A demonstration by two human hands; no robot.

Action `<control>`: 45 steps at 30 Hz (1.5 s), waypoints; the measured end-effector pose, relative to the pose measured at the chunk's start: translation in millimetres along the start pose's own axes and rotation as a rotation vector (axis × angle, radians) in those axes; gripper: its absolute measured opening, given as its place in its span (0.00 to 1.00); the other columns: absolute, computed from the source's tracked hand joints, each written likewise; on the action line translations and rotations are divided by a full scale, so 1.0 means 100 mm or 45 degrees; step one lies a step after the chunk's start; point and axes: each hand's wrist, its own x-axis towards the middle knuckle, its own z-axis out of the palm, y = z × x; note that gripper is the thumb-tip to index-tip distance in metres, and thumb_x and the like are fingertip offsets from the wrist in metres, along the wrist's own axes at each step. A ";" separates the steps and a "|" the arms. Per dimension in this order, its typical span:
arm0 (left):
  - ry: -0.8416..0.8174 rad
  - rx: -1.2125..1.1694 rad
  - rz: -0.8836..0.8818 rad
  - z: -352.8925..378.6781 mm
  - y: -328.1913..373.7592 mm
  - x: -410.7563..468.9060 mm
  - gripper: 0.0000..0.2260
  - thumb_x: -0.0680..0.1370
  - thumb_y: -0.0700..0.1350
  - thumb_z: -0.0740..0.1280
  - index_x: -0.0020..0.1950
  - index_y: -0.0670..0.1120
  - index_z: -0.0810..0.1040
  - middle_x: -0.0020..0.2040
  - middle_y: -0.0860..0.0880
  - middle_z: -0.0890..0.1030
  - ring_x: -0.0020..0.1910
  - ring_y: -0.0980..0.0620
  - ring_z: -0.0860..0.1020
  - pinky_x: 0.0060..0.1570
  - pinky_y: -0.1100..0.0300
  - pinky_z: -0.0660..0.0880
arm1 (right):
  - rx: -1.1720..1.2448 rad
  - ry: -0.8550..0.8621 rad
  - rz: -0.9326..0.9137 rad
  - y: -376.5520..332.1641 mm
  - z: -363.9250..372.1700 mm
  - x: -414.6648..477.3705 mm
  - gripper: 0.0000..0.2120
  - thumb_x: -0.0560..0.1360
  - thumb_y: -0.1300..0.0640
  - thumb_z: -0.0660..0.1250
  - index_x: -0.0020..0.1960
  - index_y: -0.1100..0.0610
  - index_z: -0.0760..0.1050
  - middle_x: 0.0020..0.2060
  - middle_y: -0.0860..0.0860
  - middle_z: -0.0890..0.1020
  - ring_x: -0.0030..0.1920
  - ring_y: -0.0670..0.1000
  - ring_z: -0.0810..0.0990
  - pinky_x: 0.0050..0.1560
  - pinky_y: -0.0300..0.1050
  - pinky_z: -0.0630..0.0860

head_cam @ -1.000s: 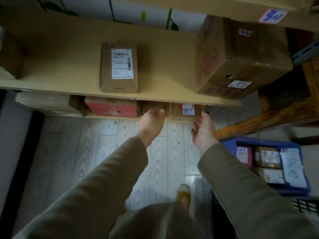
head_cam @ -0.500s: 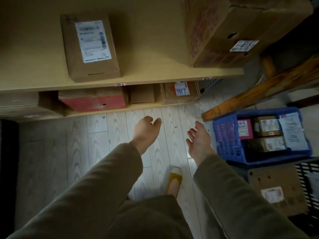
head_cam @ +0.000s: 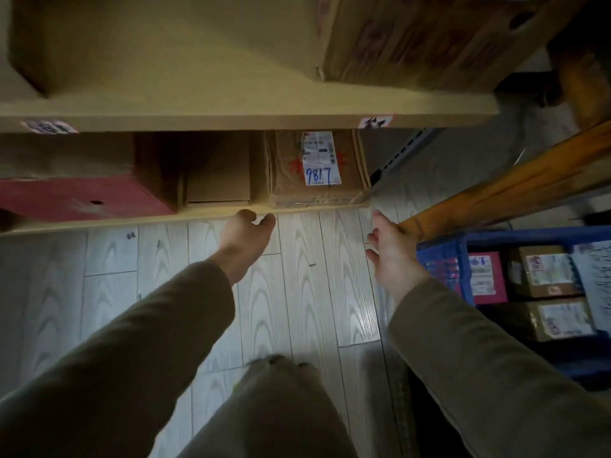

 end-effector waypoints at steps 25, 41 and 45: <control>-0.063 -0.726 0.080 0.62 -0.48 1.45 0.10 0.77 0.38 0.63 0.57 0.45 0.69 0.51 0.46 0.77 0.52 0.47 0.76 0.60 0.53 0.72 | 0.567 -0.176 -0.209 0.48 0.42 1.57 0.07 0.73 0.64 0.60 0.40 0.57 0.76 0.37 0.52 0.79 0.39 0.48 0.78 0.32 0.35 0.76; 0.031 -0.568 0.229 0.79 -0.24 1.60 0.16 0.80 0.48 0.60 0.66 0.44 0.70 0.50 0.50 0.76 0.46 0.53 0.74 0.49 0.61 0.67 | 0.203 0.018 -0.237 0.20 0.55 1.70 0.11 0.74 0.47 0.67 0.39 0.53 0.73 0.45 0.52 0.80 0.44 0.50 0.78 0.48 0.43 0.76; 0.027 -0.504 0.261 0.84 -0.26 1.61 0.17 0.80 0.52 0.59 0.65 0.44 0.71 0.46 0.53 0.76 0.44 0.56 0.75 0.44 0.64 0.69 | 0.205 0.066 -0.246 0.22 0.52 1.62 0.11 0.74 0.44 0.66 0.40 0.51 0.73 0.47 0.51 0.80 0.47 0.50 0.78 0.49 0.44 0.73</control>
